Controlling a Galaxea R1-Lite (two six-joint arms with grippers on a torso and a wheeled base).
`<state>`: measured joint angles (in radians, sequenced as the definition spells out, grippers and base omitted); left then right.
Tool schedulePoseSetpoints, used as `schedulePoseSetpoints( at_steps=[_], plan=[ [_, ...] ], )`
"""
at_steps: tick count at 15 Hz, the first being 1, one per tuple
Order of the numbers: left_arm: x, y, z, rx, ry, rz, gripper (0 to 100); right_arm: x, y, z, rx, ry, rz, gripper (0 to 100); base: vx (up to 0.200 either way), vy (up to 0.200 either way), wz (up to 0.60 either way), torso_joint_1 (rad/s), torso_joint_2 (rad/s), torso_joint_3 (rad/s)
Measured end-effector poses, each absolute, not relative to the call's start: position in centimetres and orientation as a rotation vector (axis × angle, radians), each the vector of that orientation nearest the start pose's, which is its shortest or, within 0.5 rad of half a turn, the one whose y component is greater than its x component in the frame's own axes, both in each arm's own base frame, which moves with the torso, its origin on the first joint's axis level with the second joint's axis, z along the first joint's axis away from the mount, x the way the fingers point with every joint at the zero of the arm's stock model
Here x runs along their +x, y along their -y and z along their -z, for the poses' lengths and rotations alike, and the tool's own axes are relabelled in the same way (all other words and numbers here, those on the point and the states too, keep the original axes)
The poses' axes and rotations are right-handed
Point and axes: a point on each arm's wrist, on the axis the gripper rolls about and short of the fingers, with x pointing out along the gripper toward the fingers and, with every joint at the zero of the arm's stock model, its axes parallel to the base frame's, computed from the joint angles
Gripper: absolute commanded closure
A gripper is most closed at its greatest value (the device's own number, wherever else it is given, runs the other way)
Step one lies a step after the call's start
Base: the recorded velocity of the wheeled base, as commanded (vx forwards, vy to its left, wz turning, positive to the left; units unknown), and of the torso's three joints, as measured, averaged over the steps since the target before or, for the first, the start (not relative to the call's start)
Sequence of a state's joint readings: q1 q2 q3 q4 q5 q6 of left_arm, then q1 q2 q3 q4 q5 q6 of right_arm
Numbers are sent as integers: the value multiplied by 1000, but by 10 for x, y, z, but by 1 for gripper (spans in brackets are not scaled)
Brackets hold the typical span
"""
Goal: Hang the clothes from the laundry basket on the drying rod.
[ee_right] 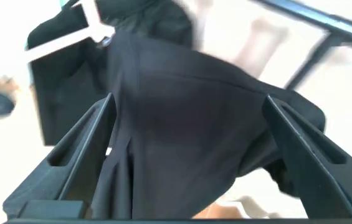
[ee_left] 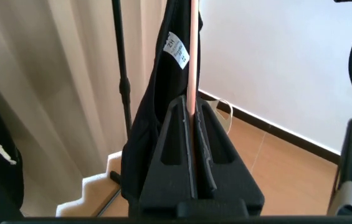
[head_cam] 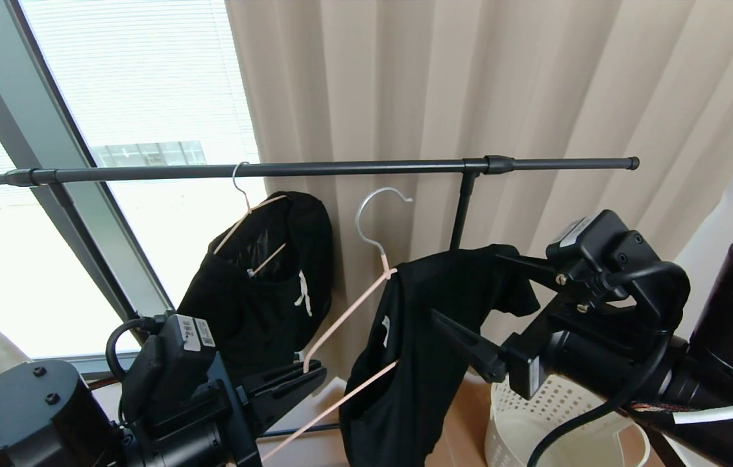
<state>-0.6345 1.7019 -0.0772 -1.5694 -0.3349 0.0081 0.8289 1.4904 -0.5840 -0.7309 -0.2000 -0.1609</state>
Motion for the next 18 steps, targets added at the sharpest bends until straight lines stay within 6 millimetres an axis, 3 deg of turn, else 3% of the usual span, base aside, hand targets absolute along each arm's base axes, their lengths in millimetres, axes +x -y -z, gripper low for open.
schedulePoseSetpoints(
  at_steps=[5,12,18],
  plan=[
    [166,114,-108,17,-83,961,100,169,-147,-198,-229,-175,-819,0,0,0,0,0,0,0],
    [162,104,-100,109,-75,1063,100,182,-125,-209,-336,-330,-969,0,0,0,0,0,0,0],
    [162,102,-98,161,-51,1111,100,211,-115,-229,-618,-527,-1217,0,0,0,0,0,0,0]
  ],
)
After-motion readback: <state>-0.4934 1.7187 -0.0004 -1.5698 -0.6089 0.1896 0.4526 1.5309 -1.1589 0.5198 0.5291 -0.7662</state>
